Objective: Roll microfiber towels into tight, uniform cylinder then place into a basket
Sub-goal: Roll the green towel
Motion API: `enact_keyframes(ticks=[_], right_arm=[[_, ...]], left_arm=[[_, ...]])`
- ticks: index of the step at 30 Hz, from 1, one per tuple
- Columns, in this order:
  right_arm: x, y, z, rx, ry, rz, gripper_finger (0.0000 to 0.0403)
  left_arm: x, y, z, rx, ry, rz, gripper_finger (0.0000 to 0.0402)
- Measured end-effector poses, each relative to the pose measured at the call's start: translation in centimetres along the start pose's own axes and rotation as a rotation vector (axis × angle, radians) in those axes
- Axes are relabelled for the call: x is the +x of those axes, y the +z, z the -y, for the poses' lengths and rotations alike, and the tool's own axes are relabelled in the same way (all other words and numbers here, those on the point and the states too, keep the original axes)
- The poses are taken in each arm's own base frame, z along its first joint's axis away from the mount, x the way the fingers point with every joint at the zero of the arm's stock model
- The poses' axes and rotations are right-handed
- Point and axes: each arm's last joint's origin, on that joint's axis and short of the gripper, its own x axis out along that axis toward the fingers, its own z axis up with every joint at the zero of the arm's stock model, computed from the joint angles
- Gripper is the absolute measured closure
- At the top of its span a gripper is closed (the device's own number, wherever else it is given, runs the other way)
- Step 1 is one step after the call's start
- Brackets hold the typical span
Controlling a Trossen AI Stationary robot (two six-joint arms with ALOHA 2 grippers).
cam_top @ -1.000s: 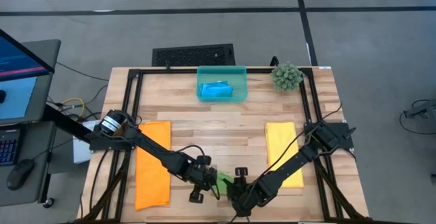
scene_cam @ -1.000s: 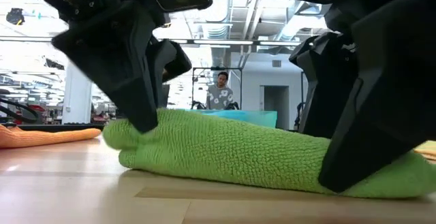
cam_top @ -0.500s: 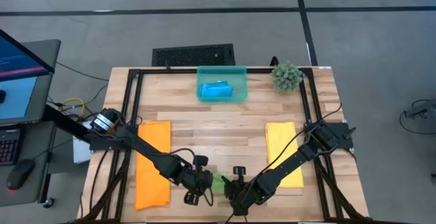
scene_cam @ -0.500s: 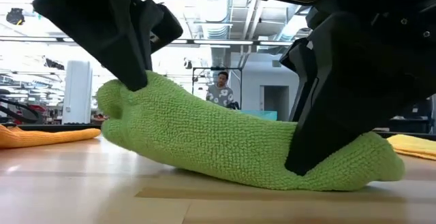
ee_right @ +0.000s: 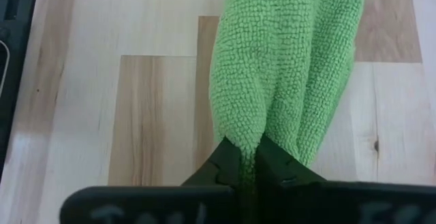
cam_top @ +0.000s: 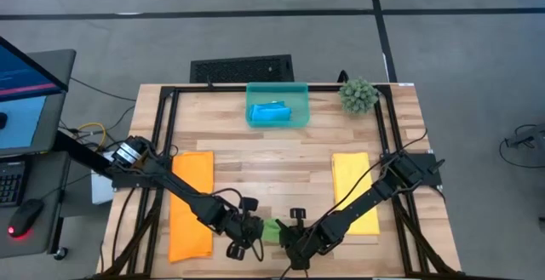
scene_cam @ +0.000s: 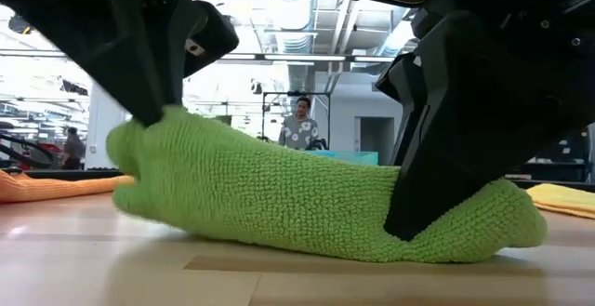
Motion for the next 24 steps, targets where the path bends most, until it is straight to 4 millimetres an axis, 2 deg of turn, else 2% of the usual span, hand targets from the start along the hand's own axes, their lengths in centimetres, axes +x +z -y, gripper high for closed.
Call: enact_keyframes(ticks=[5, 9, 14, 24], right_arm=[[0.0, 0.0, 0.0, 0.000, 0.001, 0.000, 0.0379], [0.0, 0.0, 0.0, 0.000, 0.001, -0.001, 0.0379], [0.1, 0.3, 0.5, 0.021, 0.026, -0.017, 0.0371], [0.0, 1.4, 1.2, 0.065, 0.110, 0.008, 0.0374]], left_arm=[[0.0, 0.0, 0.0, 0.008, 0.001, -0.001, 0.0279], [0.0, 0.2, 0.0, 0.041, 0.027, 0.025, 0.0252], [-0.2, -0.1, 0.7, 0.160, 0.153, 0.061, 0.0247], [-0.7, -0.9, 3.8, 0.381, 0.212, 0.128, 0.0249]])
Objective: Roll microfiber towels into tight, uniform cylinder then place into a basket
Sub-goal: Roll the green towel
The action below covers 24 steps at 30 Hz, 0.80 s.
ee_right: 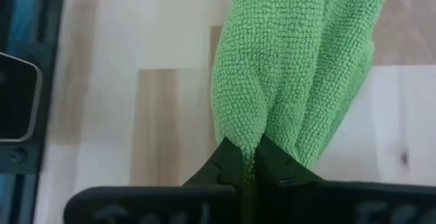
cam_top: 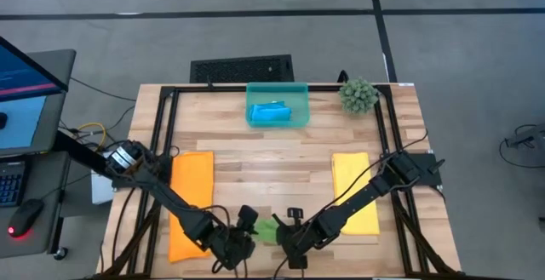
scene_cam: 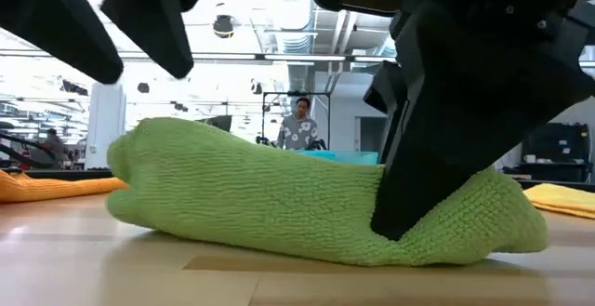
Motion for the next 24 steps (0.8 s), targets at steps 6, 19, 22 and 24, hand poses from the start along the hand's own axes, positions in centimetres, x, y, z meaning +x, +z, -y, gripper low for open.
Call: enact_keyframes(ticks=[6, 19, 22, 24], right_arm=[[0.0, 0.3, -0.2, 0.006, 0.032, 0.025, 0.0379], [0.1, 0.5, 0.2, 0.015, 0.044, 0.018, 0.0379], [0.1, 0.5, 0.1, 0.015, 0.045, 0.018, 0.0377], [0.1, 0.5, 0.1, 0.014, 0.045, 0.018, 0.0371]], left_arm=[[1.3, -1.5, 0.7, 0.013, -0.030, 0.069, 0.0249], [2.7, -4.3, 0.7, 0.037, -0.005, 0.051, 0.0249], [3.2, -4.7, 0.1, 0.012, -0.025, 0.037, 0.0249], [3.4, -4.8, -0.2, -0.019, -0.036, 0.050, 0.0249]])
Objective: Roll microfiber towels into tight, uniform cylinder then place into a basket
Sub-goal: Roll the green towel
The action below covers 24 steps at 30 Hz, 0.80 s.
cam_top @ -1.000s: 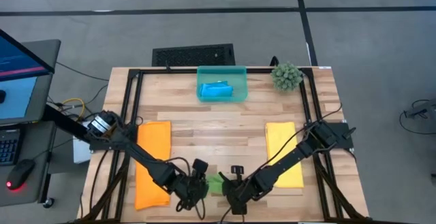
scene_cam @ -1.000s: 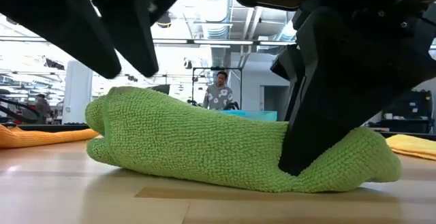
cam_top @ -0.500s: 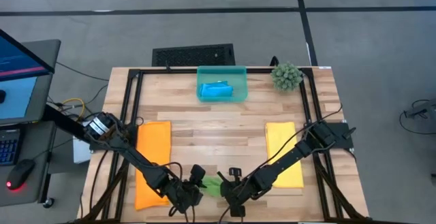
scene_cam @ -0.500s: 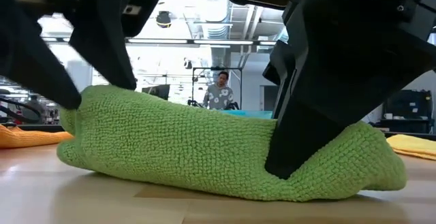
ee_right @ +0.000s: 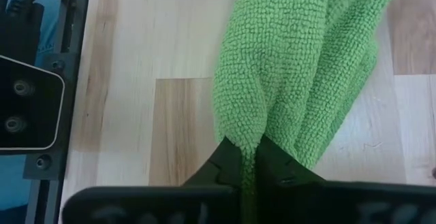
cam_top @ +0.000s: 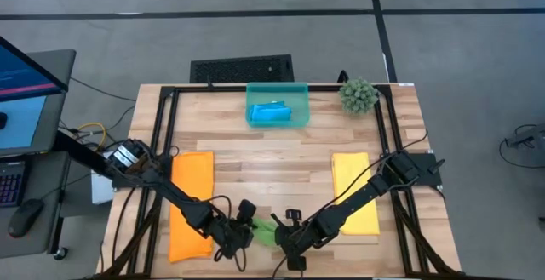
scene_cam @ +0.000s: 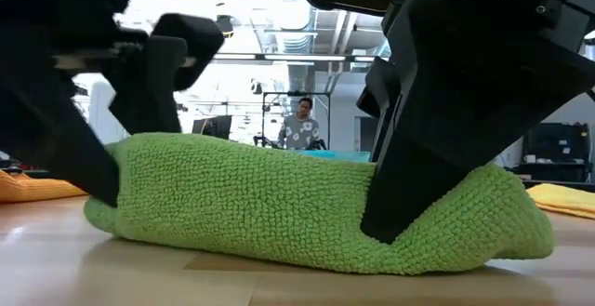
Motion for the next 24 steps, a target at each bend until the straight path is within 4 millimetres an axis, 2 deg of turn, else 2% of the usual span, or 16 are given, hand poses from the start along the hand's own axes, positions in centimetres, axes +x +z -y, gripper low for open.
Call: enact_keyframes(ticks=[5, 10, 13, 18, 24], right_arm=[[0.0, 0.0, 0.0, -0.002, 0.003, -0.005, 0.0374], [0.0, 0.0, 0.0, -0.002, 0.004, -0.006, 0.0377], [0.0, 0.0, 0.0, -0.001, 0.006, -0.007, 0.0369], [0.0, 0.0, 0.0, -0.002, 0.007, -0.008, 0.0373], [0.0, 0.0, 0.0, -0.001, 0.009, -0.008, 0.0371]], left_arm=[[0.3, -0.7, 0.0, -0.023, -0.020, 0.032, 0.0249], [-0.2, -1.0, 0.3, 0.013, 0.118, -0.033, 0.0249], [-1.3, -0.1, 0.5, 0.036, 0.179, -0.031, 0.0249], [-2.4, 1.7, 1.6, 0.038, 0.147, 0.031, 0.0249], [-2.9, 1.8, 2.5, 0.058, 0.144, 0.044, 0.0249]])
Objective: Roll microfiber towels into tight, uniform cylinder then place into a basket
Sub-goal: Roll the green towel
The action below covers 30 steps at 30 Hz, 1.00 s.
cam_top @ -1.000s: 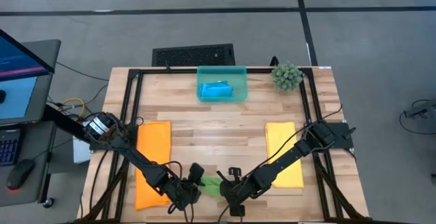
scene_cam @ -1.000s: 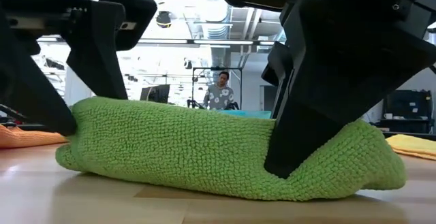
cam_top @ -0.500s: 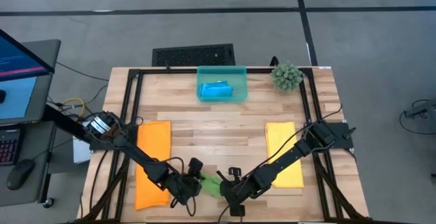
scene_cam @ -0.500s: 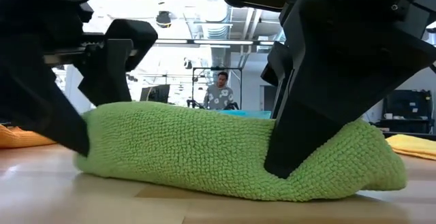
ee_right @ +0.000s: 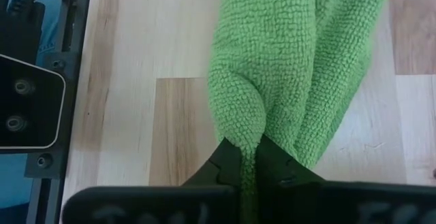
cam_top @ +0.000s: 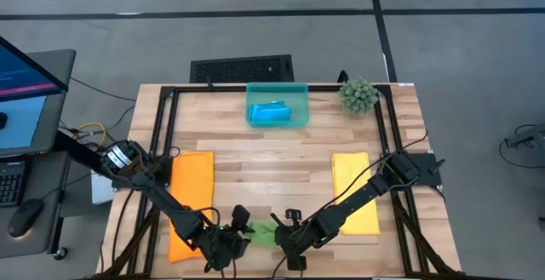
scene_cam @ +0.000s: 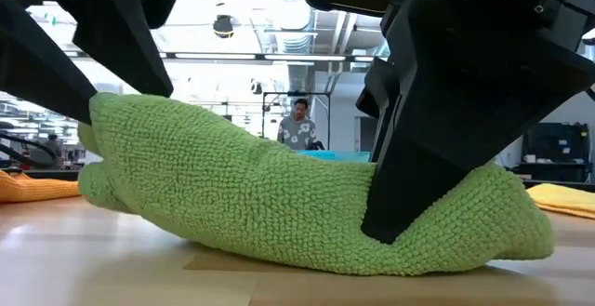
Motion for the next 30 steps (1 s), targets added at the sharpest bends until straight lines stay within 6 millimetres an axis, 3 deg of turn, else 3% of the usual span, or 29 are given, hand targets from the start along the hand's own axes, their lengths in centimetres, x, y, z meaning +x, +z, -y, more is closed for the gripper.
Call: enact_keyframes(ticks=[8, 16, 19, 22, 30], right_arm=[[0.0, 0.0, 0.0, 0.001, 0.013, -0.005, 0.0376], [0.0, 0.2, 0.1, 0.007, 0.025, -0.008, 0.0369], [0.0, 0.2, 0.2, 0.008, 0.027, -0.009, 0.0375], [0.0, 0.2, 0.2, 0.008, 0.027, -0.009, 0.0376], [0.0, 0.2, 0.1, 0.007, 0.026, -0.006, 0.0372]], left_arm=[[-0.2, -0.5, 0.1, 0.059, 0.039, -0.052, 0.0249], [-2.2, 2.8, 0.7, 0.124, 0.033, 0.024, 0.0249], [-2.6, 3.6, 0.9, 0.099, -0.061, 0.068, 0.0249], [-1.4, 3.1, 0.9, 0.073, -0.142, 0.070, 0.0249], [2.9, 1.0, 0.2, 0.085, -0.043, -0.063, 0.0249]])
